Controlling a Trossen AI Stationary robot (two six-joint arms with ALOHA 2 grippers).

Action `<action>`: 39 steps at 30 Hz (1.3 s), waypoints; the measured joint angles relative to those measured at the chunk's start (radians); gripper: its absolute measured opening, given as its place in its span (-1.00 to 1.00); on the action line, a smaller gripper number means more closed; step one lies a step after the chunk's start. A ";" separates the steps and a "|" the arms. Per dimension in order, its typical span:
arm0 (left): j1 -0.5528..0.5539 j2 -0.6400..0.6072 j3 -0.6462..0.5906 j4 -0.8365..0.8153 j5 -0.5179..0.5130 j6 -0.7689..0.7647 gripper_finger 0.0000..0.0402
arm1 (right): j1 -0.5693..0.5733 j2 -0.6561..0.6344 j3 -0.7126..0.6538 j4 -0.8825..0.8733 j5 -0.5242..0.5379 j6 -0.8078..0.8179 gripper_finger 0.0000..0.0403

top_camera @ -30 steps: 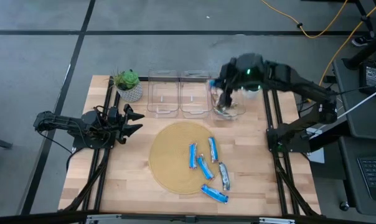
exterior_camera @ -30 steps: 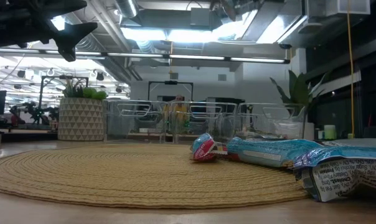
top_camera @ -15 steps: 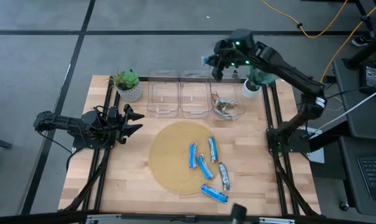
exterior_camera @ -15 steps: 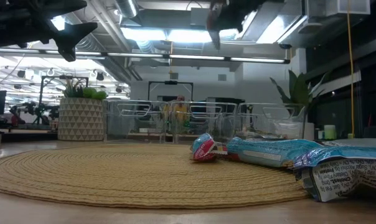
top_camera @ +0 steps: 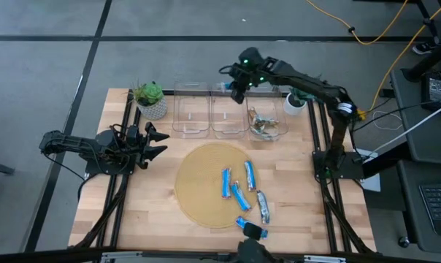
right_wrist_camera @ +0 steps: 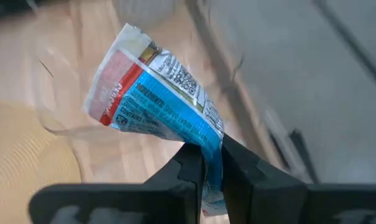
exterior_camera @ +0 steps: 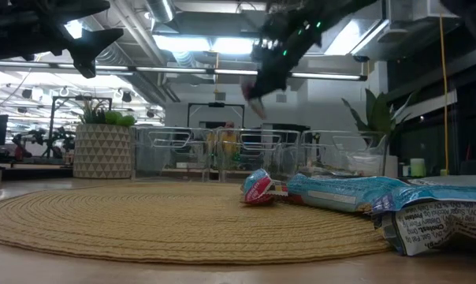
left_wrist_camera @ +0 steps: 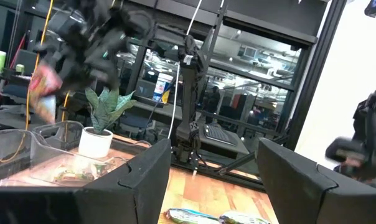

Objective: Pick and place Granola Bars by type
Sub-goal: Put the red granola bar into the middle transparent bin

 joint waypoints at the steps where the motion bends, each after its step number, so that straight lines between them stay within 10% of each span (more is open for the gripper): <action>1: 0.000 0.000 0.000 0.000 0.000 0.000 0.13 | 0.000 0.021 0.000 -0.001 0.000 0.000 -0.78; 28: 0.000 0.000 0.000 0.000 0.000 0.000 0.13 | 0.004 0.264 0.000 -0.078 0.008 0.056 -0.77; 39: 0.000 0.000 0.000 0.000 0.000 0.000 0.13 | 0.010 0.264 0.000 -0.078 0.006 0.070 -0.40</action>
